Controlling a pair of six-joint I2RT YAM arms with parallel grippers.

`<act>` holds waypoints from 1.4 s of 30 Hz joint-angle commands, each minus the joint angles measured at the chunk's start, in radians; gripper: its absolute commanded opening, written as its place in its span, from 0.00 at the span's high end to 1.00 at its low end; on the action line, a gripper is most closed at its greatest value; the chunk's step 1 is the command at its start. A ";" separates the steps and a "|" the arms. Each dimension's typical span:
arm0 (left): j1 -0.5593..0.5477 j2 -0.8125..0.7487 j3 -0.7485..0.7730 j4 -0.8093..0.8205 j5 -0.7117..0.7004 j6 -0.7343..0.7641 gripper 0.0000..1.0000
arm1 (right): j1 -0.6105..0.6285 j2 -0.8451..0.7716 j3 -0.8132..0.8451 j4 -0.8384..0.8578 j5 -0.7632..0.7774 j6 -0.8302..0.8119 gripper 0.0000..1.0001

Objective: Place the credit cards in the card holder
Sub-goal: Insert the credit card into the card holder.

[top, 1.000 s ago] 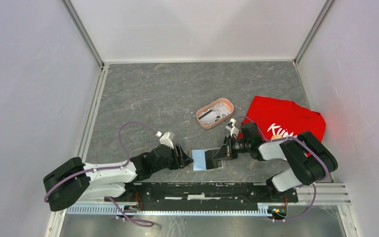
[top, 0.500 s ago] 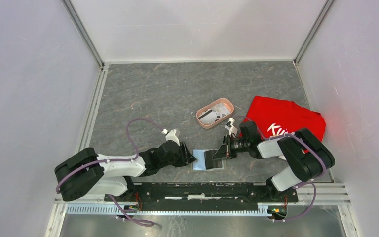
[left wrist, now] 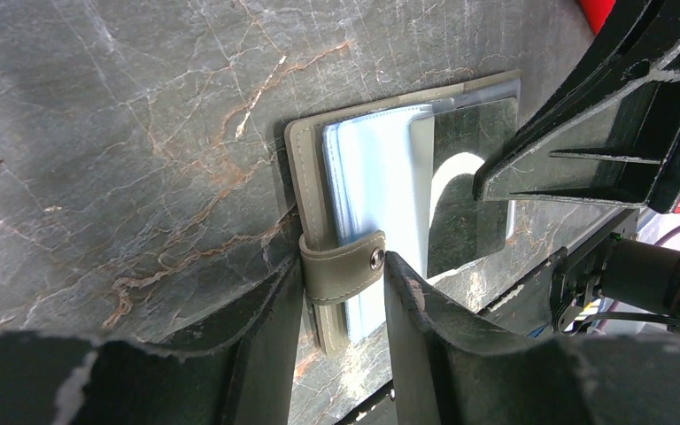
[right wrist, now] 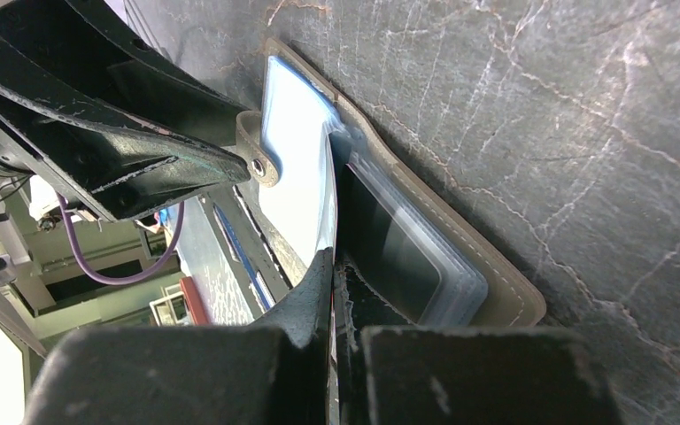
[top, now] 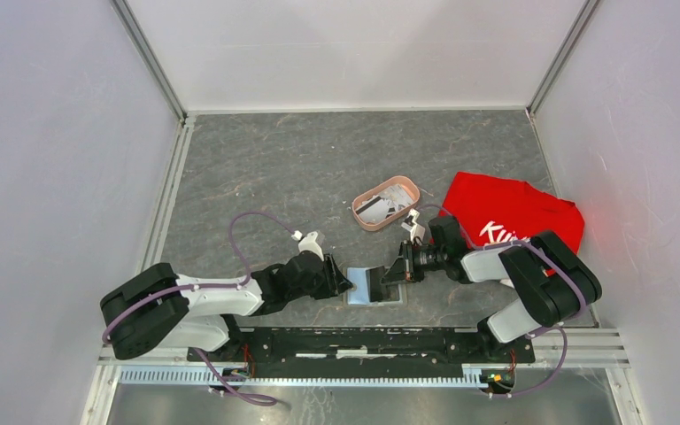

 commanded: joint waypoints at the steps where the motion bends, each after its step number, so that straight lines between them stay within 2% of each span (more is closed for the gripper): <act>1: -0.008 0.028 -0.006 -0.074 0.014 -0.005 0.54 | -0.001 -0.014 0.003 0.020 0.071 -0.052 1.00; 10: -0.008 0.032 -0.010 -0.060 0.023 -0.007 0.54 | 0.004 0.005 -0.020 0.057 0.072 -0.010 1.00; 20: -0.006 0.036 -0.044 0.027 0.046 -0.040 0.54 | 0.059 0.002 -0.023 0.087 0.078 0.033 1.00; 28: -0.006 -0.037 -0.061 0.033 0.008 -0.037 0.53 | 0.081 0.028 0.002 0.070 0.076 0.013 0.83; 33: -0.006 -0.191 -0.050 -0.066 -0.049 0.024 0.48 | 0.080 -0.015 0.011 0.036 0.100 -0.041 0.71; 37: -0.006 -0.369 -0.060 -0.107 -0.060 0.072 0.39 | 0.079 -0.021 0.018 0.022 0.104 -0.059 0.64; 39: -0.006 -0.438 -0.083 -0.070 -0.036 0.074 0.34 | 0.080 -0.021 0.022 0.017 0.103 -0.065 0.61; 42: -0.006 -0.485 -0.133 0.067 0.044 0.048 0.33 | 0.080 -0.026 0.024 0.011 0.108 -0.078 0.57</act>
